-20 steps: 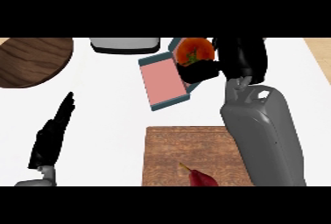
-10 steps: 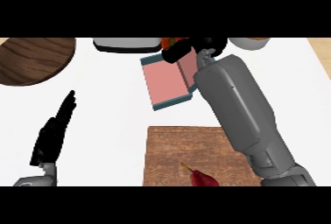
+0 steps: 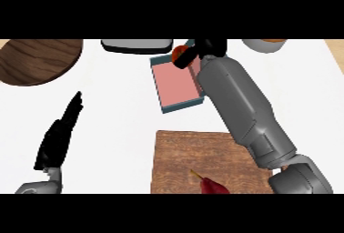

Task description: Pick the tomato from the cutting board and place it in the cardboard box

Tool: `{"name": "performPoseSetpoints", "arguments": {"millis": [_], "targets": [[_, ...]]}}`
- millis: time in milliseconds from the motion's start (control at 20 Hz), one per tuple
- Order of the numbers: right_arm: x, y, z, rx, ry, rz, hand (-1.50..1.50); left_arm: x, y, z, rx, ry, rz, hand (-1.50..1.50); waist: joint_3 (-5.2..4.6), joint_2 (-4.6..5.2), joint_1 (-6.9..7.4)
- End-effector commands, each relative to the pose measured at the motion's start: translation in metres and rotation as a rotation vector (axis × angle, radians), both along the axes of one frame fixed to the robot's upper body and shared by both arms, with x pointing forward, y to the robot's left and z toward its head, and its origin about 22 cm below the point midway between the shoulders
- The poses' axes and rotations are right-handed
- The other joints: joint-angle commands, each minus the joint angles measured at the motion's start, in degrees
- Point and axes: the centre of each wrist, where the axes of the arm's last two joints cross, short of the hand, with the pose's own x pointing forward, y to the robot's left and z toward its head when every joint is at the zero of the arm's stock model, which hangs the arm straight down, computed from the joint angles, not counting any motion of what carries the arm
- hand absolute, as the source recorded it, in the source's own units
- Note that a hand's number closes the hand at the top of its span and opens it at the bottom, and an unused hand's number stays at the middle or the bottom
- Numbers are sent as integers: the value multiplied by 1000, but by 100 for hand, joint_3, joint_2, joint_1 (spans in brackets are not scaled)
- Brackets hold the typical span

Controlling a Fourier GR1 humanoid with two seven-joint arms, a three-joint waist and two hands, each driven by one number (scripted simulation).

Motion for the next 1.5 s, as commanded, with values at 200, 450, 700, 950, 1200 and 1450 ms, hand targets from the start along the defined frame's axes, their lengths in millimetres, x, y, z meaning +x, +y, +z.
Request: {"name": "performPoseSetpoints", "arguments": {"millis": [200,450,700,950,1200,1450], "targets": [[8,-6,-13,166,-121,-69,-150,-7,7,-5,-13,-11,-19,0,1,55,117],[9,-18,-7,351,-314,-165,-150,3,7,3,-2,-11,16,0,7,-3,-58],[13,-32,12,567,-416,-217,-150,0,9,-6,0,3,22,0,7,-7,-121],[15,-94,16,641,-506,-297,-150,7,24,3,-14,2,41,0,4,-78,-315],[0,-181,10,650,-545,-395,-150,-9,18,-8,-12,24,76,0,5,-123,-428],[-42,-239,-8,641,-548,-366,-150,-15,24,-9,-16,17,84,0,2,-126,-434]]}}
